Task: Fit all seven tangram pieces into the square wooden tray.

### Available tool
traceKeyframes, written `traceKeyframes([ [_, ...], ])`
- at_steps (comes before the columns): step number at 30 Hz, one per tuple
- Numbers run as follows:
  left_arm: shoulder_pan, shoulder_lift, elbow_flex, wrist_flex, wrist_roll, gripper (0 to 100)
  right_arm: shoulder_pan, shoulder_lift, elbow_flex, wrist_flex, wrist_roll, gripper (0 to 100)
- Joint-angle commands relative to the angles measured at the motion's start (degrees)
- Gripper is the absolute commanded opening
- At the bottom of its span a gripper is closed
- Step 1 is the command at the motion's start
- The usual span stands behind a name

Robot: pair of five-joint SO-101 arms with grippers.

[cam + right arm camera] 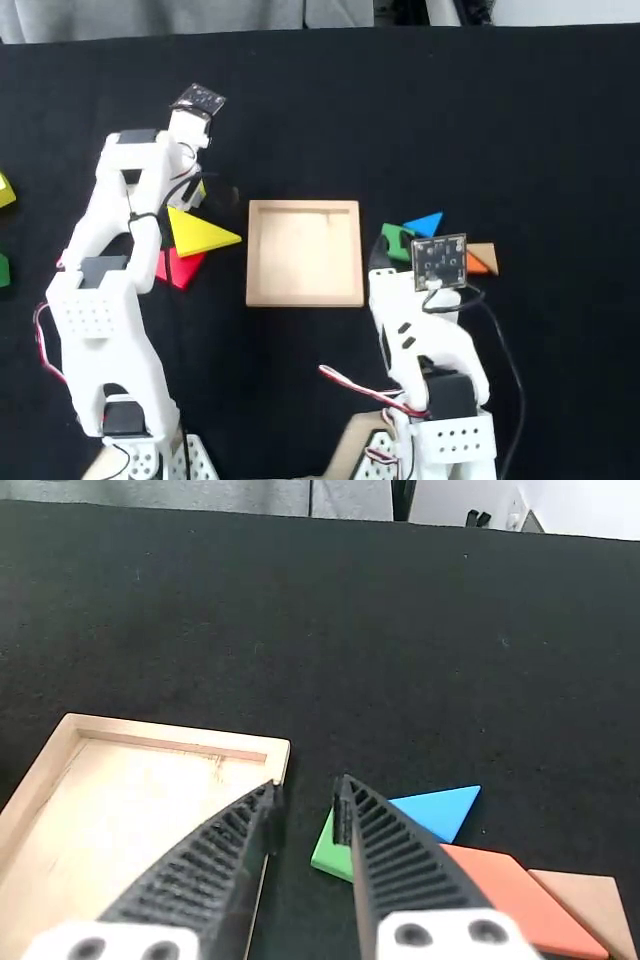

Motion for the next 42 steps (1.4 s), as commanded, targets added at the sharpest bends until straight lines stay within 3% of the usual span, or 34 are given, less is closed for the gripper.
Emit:
traceKeyframes([
  [1,-3.03,-0.35,-2.07,5.01,-4.31,13,-0.88,-4.53,-0.22,0.44,0.62,9.9],
  [12,-4.0,-0.35,-5.93,20.22,-15.03,13,-0.88,-4.53,-0.22,0.44,0.62,9.9],
  [24,-6.46,-0.35,-19.91,39.91,-15.38,13,-0.88,-4.53,-0.22,0.44,0.62,9.9],
  [29,-6.11,-7.03,-17.71,39.65,-12.13,13,-0.88,-4.53,-0.22,0.44,0.62,9.9],
  [37,2.95,-32.97,-1.71,39.47,-11.69,13,-0.88,-4.53,-0.22,0.44,0.62,9.9],
  [42,6.64,-42.02,3.65,39.38,-11.96,13,-0.88,-4.53,-0.22,0.44,0.62,9.9],
])
